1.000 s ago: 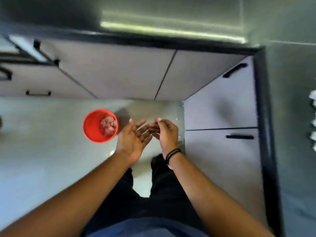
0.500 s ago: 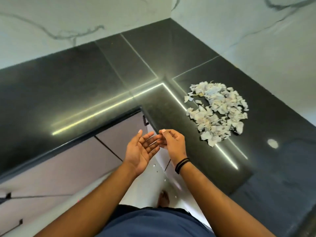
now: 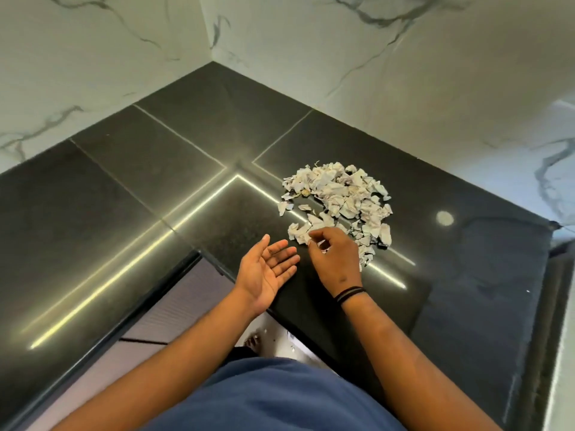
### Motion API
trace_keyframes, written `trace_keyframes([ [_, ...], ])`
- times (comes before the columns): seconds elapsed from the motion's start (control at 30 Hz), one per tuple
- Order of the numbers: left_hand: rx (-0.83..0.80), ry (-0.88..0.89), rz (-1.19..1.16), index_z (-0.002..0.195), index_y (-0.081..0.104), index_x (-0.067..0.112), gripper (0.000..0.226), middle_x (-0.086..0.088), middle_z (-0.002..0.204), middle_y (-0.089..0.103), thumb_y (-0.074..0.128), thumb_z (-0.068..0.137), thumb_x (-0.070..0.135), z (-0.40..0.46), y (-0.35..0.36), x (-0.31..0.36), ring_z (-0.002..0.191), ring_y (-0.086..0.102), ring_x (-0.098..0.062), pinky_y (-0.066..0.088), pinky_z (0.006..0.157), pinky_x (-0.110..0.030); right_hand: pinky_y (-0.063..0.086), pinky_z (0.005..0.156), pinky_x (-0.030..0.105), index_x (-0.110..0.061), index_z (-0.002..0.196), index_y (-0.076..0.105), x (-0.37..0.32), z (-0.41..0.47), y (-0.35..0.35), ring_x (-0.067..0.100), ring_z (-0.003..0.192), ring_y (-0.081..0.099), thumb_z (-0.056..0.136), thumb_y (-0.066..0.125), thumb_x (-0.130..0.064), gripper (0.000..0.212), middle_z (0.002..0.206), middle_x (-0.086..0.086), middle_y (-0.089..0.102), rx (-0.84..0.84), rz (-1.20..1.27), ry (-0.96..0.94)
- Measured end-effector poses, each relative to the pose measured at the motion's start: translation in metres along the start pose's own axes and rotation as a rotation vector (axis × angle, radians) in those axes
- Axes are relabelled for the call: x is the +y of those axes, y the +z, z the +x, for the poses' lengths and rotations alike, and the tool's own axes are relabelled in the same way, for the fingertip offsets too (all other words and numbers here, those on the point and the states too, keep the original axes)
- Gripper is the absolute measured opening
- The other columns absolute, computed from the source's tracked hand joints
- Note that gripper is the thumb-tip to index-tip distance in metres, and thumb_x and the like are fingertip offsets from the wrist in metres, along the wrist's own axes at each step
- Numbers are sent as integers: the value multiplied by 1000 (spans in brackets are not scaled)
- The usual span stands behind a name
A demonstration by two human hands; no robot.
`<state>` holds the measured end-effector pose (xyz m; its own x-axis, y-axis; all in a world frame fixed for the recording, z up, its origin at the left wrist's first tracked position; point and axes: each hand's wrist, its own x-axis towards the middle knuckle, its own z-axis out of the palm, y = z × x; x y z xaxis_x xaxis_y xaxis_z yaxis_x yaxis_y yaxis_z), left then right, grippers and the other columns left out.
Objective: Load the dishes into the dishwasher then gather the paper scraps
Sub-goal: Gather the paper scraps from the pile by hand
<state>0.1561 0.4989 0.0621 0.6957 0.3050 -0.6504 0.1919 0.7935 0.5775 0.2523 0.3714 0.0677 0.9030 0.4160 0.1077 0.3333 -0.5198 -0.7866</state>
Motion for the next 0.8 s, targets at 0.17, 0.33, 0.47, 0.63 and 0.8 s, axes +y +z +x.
trace_keyframes([
  [0.17, -88, -78, 27, 132, 61, 5, 56, -18, 130, 67, 50, 100, 49, 30, 7, 22, 120, 65, -32, 44, 112, -45, 46, 94, 40, -21, 124, 66, 1, 33, 2, 29, 110, 49, 84, 70, -31, 42, 118, 3, 61, -167, -596, -32],
  [0.33, -130, -124, 49, 134, 60, 5, 56, -17, 128, 68, 47, 101, 50, 47, 3, 35, 120, 66, -32, 43, 113, -46, 46, 89, 40, -27, 120, 67, -5, 52, 10, 28, 110, 48, 96, 55, -27, 26, 117, -1, 63, -201, -762, 17],
  [0.47, -141, -144, 73, 133, 61, 6, 55, -16, 127, 69, 46, 102, 50, 47, -2, 36, 120, 66, -30, 42, 114, -47, 45, 88, 40, -28, 114, 71, -1, 57, 12, 27, 107, 49, 98, 54, -22, 24, 109, -3, 68, -180, -718, 54],
  [0.63, -99, -116, 56, 134, 59, 6, 55, -17, 126, 70, 48, 100, 47, 41, -11, 33, 120, 66, -31, 42, 113, -47, 44, 88, 40, -30, 115, 69, 2, 60, 13, 27, 108, 49, 98, 54, -29, 23, 112, -3, 64, -229, -767, 22],
  [0.8, -63, -86, 68, 134, 58, 5, 55, -18, 126, 70, 47, 101, 47, 39, -8, 31, 119, 66, -31, 43, 113, -46, 43, 85, 39, -27, 107, 73, 3, 63, 10, 27, 105, 49, 96, 57, -32, 20, 104, -2, 66, -224, -734, -22],
])
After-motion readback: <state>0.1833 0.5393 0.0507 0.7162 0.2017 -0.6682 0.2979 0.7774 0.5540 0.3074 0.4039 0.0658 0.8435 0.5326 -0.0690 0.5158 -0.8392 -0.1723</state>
